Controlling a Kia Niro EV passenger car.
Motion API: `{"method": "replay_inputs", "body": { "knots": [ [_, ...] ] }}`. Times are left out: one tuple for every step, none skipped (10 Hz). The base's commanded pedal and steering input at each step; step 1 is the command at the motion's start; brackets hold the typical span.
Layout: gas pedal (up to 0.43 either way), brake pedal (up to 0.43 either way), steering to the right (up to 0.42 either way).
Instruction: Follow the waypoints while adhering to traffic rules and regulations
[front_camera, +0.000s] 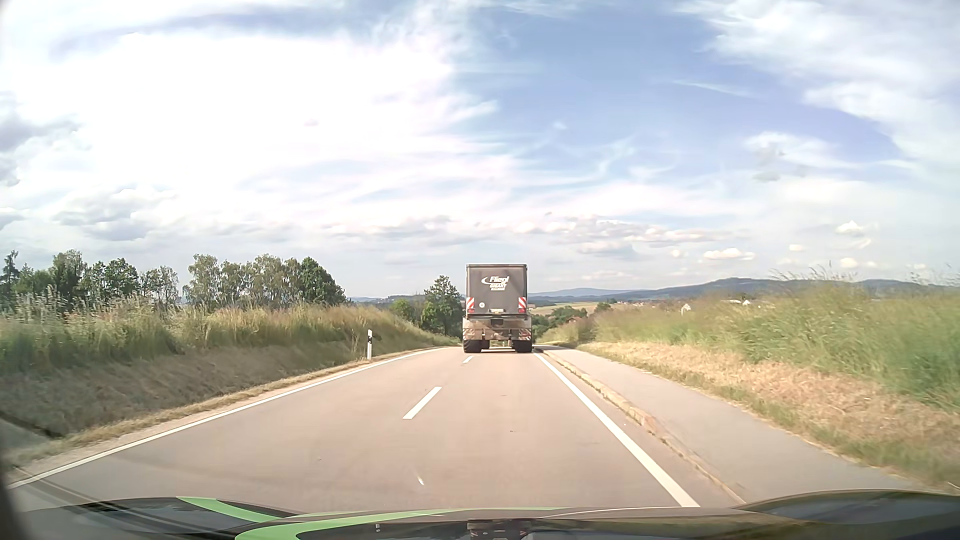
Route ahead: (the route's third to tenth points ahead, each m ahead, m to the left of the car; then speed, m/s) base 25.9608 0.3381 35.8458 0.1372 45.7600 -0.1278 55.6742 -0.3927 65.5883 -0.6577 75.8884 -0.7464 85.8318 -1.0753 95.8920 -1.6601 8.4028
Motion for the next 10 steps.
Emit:
{"method": "replay_inputs", "body": {
  "knots": [
    [0.059,0.0,-0.002],
    [0.059,0.0,-0.001],
    [0.047,0.0,-0.001],
    [0.047,0.0,-0.001],
    [0.039,0.0,-0.001],
    [0.039,0.0,-0.001],
    [0.039,0.0,0.0],
    [0.039,0.0,0.0],
    [0.039,0.0,0.0],
    [0.039,0.0,0.0]
  ]
}}
